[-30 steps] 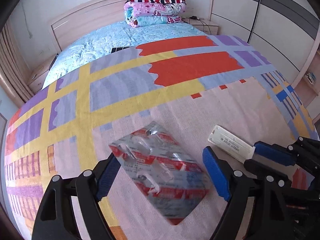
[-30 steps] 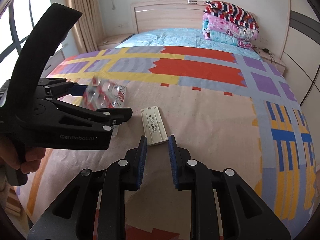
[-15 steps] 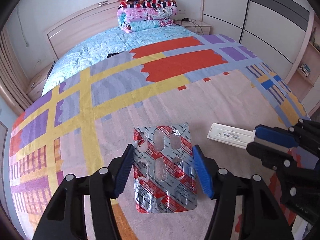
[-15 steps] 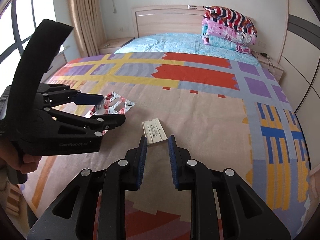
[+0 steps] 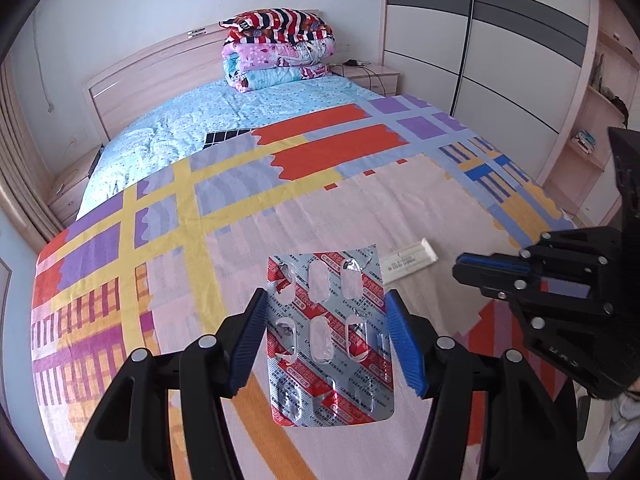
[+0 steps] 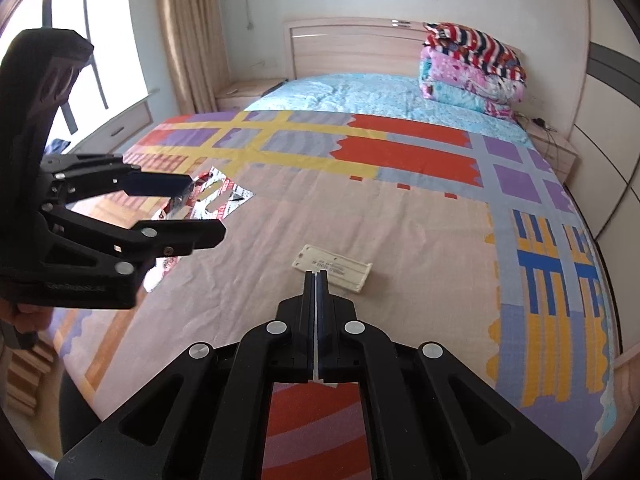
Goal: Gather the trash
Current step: 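Grasp the silver-red blister pack with the left tool while the right tool grasps the white card, then carry blister pack and white card over the bin and open both tools, then raise both open tools slightly above the bin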
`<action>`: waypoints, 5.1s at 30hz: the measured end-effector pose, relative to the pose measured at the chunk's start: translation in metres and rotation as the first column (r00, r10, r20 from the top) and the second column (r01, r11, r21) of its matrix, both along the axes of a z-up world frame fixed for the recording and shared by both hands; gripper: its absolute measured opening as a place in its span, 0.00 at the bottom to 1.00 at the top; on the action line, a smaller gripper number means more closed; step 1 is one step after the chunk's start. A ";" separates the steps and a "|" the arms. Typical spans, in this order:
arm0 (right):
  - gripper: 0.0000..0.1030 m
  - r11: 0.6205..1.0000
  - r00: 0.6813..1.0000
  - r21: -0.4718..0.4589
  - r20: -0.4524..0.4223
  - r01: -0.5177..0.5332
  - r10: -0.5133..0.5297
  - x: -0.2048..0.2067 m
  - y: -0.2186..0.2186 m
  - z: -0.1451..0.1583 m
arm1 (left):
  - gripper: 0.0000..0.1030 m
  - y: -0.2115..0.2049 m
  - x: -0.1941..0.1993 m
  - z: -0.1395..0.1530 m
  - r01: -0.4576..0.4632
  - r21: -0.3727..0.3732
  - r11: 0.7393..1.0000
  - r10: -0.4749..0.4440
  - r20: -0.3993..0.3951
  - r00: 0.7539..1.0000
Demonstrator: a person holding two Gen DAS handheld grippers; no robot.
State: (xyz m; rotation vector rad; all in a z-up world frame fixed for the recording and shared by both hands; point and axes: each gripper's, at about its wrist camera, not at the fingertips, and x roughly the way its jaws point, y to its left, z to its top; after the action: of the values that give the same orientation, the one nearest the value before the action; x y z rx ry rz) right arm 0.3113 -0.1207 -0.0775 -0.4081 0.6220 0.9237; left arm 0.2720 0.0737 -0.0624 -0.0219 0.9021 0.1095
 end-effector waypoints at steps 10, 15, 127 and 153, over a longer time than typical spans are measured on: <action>0.34 0.995 0.991 0.004 -0.092 0.103 -0.102 0.040 0.003 -0.020 | 0.56 -0.004 -0.016 -0.003 0.032 -0.013 0.999 -0.032 0.013 0.999; 0.20 0.988 0.981 0.029 -0.129 0.150 -0.145 0.049 0.008 -0.025 | 0.56 -0.005 -0.014 -0.007 0.033 0.005 0.999 -0.033 0.021 0.999; 0.02 0.936 0.947 -0.304 -0.312 -0.180 0.081 -0.181 -0.062 -0.195 | 0.63 -0.110 -0.245 -0.180 0.016 -0.203 0.979 -0.074 -0.280 0.957; 0.36 0.950 0.943 -0.242 -0.312 -0.197 0.116 -0.196 -0.079 -0.152 | 0.63 -0.097 -0.262 -0.124 -0.013 -0.236 0.972 -0.027 -0.165 0.986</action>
State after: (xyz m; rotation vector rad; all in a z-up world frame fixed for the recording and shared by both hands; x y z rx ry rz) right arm 0.1155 -0.1996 -0.2300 -0.5764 1.0078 1.0675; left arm 0.0104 -0.0233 -0.1863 -0.2344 1.0791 -0.0037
